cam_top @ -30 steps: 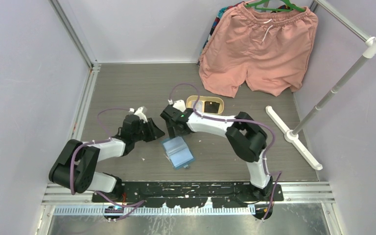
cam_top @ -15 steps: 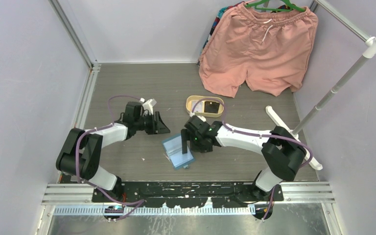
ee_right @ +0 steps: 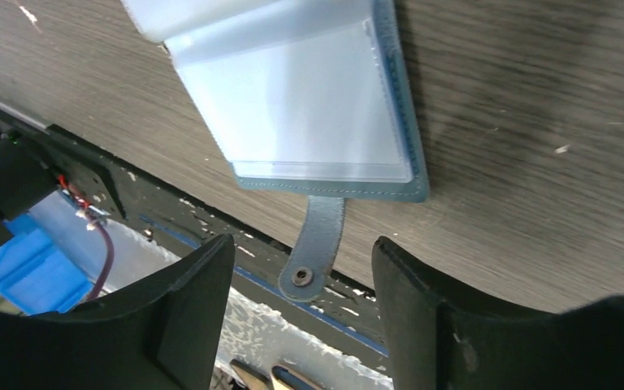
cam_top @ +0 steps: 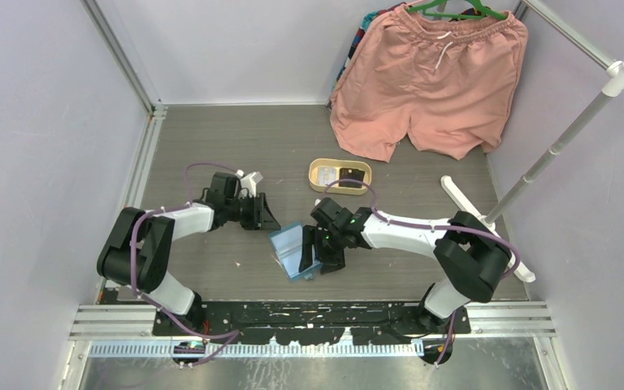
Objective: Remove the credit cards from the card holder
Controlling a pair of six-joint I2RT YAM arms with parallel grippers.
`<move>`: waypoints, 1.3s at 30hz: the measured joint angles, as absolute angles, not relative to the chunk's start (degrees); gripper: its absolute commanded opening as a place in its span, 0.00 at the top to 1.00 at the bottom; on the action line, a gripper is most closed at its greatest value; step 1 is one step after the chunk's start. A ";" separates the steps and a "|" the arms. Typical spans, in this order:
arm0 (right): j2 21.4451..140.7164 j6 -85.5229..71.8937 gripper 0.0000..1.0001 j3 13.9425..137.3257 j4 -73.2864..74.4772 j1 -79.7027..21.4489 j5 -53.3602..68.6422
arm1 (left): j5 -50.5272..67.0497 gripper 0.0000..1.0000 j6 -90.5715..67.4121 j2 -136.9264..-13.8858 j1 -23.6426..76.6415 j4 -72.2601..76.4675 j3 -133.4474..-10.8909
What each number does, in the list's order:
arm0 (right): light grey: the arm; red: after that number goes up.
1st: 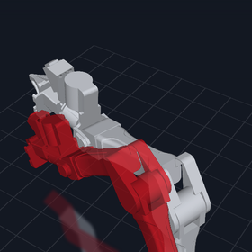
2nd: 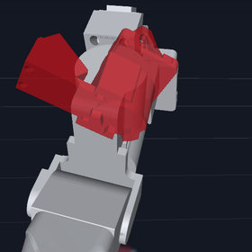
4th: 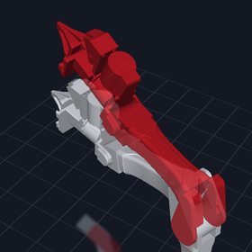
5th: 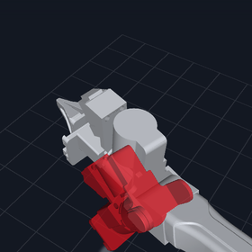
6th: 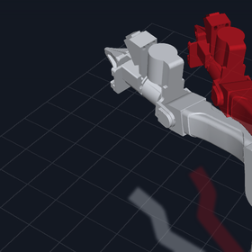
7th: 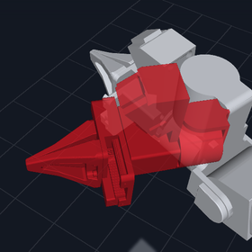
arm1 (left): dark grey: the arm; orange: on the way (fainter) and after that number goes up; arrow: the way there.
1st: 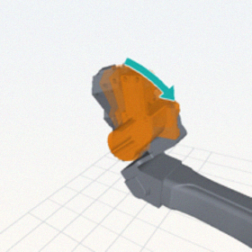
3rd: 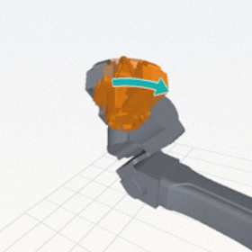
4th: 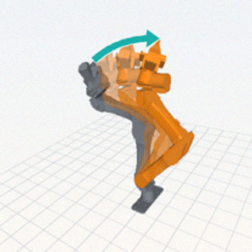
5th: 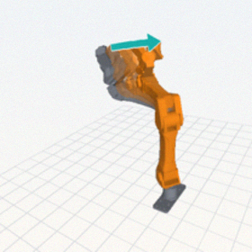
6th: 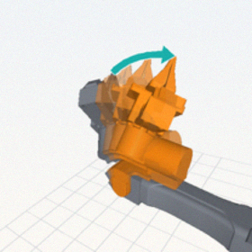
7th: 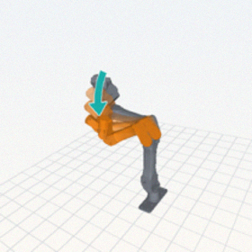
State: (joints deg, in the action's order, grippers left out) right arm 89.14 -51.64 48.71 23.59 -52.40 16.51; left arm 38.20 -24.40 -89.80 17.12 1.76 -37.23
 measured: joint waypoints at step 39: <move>104.51 -31.03 0.99 60.64 38.92 -49.80 22.92 | 43.31 0.64 -24.12 -93.84 17.12 3.09 -37.50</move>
State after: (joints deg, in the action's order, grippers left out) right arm 104.51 -31.03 60.64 38.92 -49.80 22.92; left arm 43.31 -24.12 -93.84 17.12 3.09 -37.50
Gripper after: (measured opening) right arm 0.031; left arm 0.360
